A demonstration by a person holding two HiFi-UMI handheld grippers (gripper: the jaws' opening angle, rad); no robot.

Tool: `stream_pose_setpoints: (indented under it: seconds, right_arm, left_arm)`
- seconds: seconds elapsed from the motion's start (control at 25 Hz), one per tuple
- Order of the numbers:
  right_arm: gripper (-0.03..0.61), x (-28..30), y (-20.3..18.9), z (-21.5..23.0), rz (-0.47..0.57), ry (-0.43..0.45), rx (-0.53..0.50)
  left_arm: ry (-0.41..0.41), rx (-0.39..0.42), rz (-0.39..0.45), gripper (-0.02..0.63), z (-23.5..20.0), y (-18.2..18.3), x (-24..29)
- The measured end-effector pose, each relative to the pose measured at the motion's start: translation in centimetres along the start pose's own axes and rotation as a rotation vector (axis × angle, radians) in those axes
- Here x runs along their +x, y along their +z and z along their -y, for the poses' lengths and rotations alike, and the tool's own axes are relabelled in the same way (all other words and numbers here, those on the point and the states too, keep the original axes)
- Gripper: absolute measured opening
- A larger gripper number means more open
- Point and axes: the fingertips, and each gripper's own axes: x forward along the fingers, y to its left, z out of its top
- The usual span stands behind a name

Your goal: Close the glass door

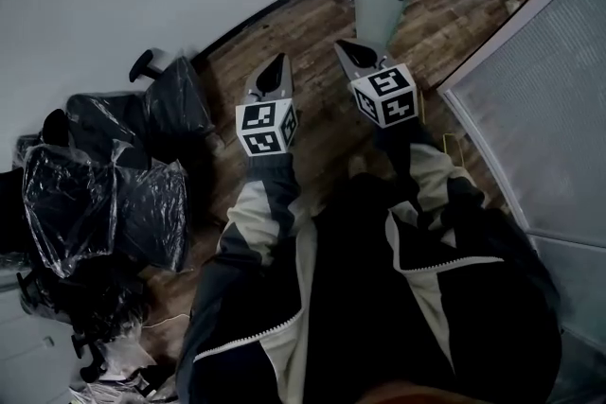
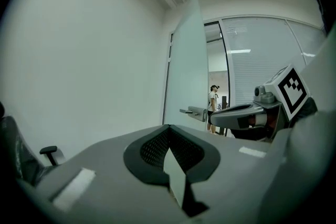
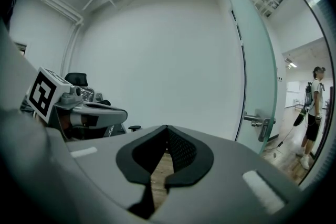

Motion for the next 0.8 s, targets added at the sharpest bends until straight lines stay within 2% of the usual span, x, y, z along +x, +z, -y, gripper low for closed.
stream_pose_setpoints:
  seconds: [0.2, 0.32, 0.52, 0.8]
  right_arm:
    - [0.005, 4.2, 0.6, 0.8, -0.001, 0.018, 0.004]
    - [0.005, 7.5, 1.4, 2.3, 0.012, 0.035, 0.018]
    - [0.005, 12.6, 3.3, 6.8, 0.037, 0.042, 0.043]
    - [0.005, 17.4, 4.3, 14.3, 0.048, 0.012, 0.065]
  left_arm:
    - [0.015, 0.003, -0.012, 0.006, -2.9, -0.1, 2.4]
    - [0.03, 0.043, -0.027, 0.005, -4.7, 0.1, 4.7]
    - [0.032, 0.052, -0.045, 0.006, -6.9, 1.9, 10.7]
    - [-0.021, 0.096, -0.06, 0.006, -6.9, 3.6, 20.6]
